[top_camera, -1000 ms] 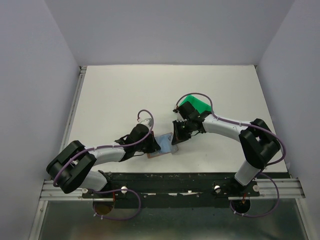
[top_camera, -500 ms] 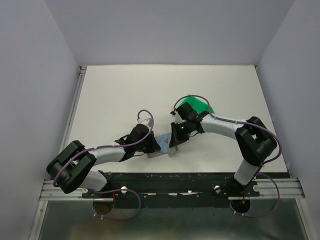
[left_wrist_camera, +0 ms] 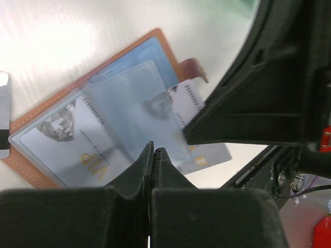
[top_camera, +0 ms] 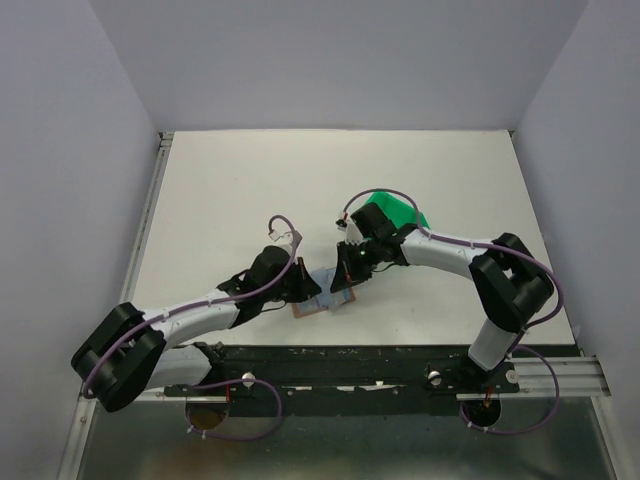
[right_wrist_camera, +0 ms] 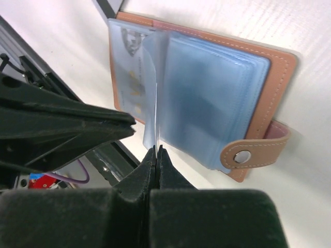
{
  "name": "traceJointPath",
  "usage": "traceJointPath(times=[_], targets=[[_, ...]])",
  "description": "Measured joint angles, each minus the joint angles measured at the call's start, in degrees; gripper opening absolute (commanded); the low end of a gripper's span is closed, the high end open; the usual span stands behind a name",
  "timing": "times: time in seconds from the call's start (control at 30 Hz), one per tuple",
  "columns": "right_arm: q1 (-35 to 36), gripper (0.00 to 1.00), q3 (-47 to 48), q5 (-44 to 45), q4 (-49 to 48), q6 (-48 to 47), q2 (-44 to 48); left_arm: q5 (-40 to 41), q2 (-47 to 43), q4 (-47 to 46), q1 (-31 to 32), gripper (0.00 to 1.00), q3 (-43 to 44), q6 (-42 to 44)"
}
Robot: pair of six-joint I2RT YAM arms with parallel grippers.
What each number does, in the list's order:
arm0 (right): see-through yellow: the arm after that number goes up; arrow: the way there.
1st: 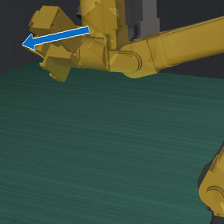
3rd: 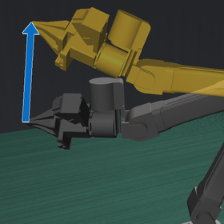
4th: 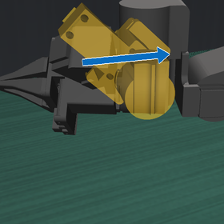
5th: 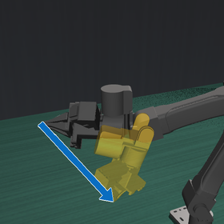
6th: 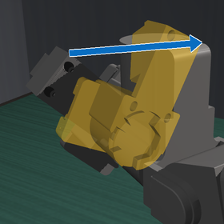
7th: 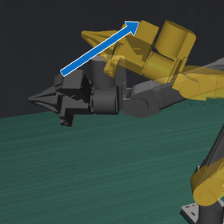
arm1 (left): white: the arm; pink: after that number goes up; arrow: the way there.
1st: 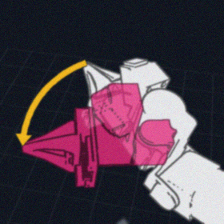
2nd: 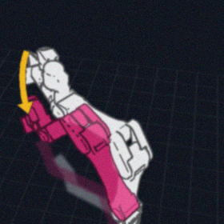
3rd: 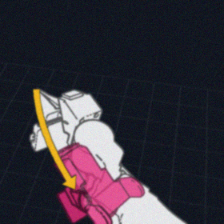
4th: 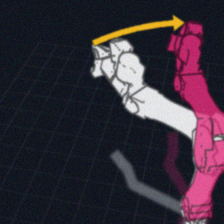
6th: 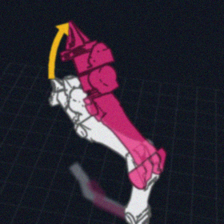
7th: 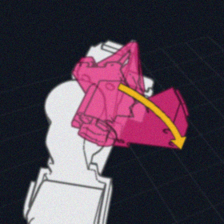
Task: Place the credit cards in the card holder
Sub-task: Insert the credit card into the card holder.
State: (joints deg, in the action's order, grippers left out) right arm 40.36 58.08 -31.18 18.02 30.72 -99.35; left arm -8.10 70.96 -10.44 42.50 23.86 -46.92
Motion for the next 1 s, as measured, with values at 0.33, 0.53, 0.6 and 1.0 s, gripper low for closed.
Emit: traceJointPath(times=[0.33,0.53,0.6,1.0], targets=[[0.0,0.00,-1.3,-4.9,-5.0,1.9,0.0,1.0,-8.4,3.5,0.0,0.00,0.0,0.5],[0.1,0.00,-1.3,-9.0,-8.6,3.4,-0.7,4.5,-17.7,8.0,0.0,0.00,-0.2,0.4],[0.2,0.00,-1.3,-9.8,-9.6,3.9,-1.4,5.9,-20.2,9.7,0.0,0.00,-0.2,0.4],[0.9,0.00,-1.4,-7.5,-10.3,4.4,-2.8,10.5,-20.8,15.8,0.0,0.00,-1.9,-0.5]])
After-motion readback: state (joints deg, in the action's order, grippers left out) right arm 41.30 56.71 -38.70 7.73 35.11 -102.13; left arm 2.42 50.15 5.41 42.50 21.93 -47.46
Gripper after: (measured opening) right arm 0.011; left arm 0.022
